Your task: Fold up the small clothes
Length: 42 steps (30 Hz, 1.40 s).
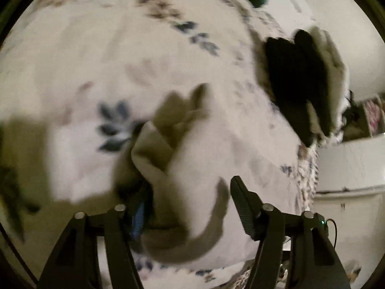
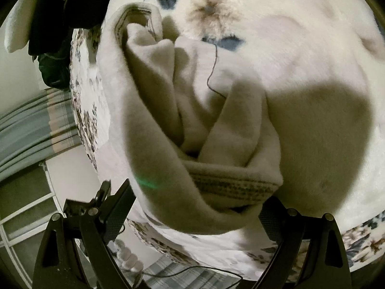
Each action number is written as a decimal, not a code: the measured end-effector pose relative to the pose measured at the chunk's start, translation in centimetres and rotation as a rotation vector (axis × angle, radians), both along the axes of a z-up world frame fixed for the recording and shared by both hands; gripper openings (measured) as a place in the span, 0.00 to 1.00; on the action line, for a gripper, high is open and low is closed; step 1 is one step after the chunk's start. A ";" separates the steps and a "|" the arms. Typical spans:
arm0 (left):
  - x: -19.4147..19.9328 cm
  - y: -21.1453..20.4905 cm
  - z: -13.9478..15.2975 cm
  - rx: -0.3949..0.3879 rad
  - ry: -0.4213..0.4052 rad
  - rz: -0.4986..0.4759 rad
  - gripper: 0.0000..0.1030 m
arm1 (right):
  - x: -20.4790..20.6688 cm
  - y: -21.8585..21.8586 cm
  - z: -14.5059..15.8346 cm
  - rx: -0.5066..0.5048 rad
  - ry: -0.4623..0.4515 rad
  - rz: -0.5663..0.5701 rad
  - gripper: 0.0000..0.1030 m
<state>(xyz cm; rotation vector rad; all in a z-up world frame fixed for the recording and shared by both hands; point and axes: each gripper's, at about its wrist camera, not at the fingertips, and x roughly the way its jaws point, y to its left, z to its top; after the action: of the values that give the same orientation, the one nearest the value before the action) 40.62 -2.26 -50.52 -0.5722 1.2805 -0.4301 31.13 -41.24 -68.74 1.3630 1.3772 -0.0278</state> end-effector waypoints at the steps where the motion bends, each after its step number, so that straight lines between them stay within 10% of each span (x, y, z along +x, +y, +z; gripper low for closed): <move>1: 0.0 -0.3 0.0 -0.063 -0.009 -0.019 0.30 | 0.0 0.0 0.1 0.000 -0.001 0.001 0.93; 8: -0.1 4.4 -6.2 -0.397 0.193 0.252 0.30 | -0.1 -0.1 0.2 0.004 -0.006 -0.011 0.93; 13: -0.9 5.6 -5.1 -0.317 0.202 0.241 0.33 | 0.1 -0.3 0.7 -0.006 -0.014 -0.006 0.93; 18: -2.1 5.6 -2.8 -0.188 0.207 0.238 0.64 | 0.0 -0.6 0.6 0.010 -0.015 -0.025 0.93; 25: -5.4 5.6 -1.4 -0.235 0.246 0.344 0.76 | -0.3 -0.1 0.0 0.031 -0.013 -0.061 0.93; 32: -3.7 2.6 -6.1 -0.286 0.341 0.426 0.78 | -0.6 -0.1 -0.7 0.061 -0.014 -0.127 0.93; 34: -3.3 2.4 -5.8 -0.271 0.313 0.456 0.78 | -1.1 -0.3 -0.8 0.076 -0.025 -0.176 0.90; 36: -3.3 2.1 -5.1 -0.250 0.269 0.465 0.69 | -1.9 -0.7 -0.7 0.066 -0.044 -0.247 0.50; 42: -4.2 1.6 -2.6 -0.199 0.147 0.445 0.35 | -3.2 -0.4 0.2 0.019 -0.053 -0.325 0.37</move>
<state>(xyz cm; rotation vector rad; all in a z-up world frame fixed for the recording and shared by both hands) 36.47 -0.62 -53.15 -1.0466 1.2115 -0.1454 27.91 -41.64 -68.59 1.5805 1.1035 -0.1939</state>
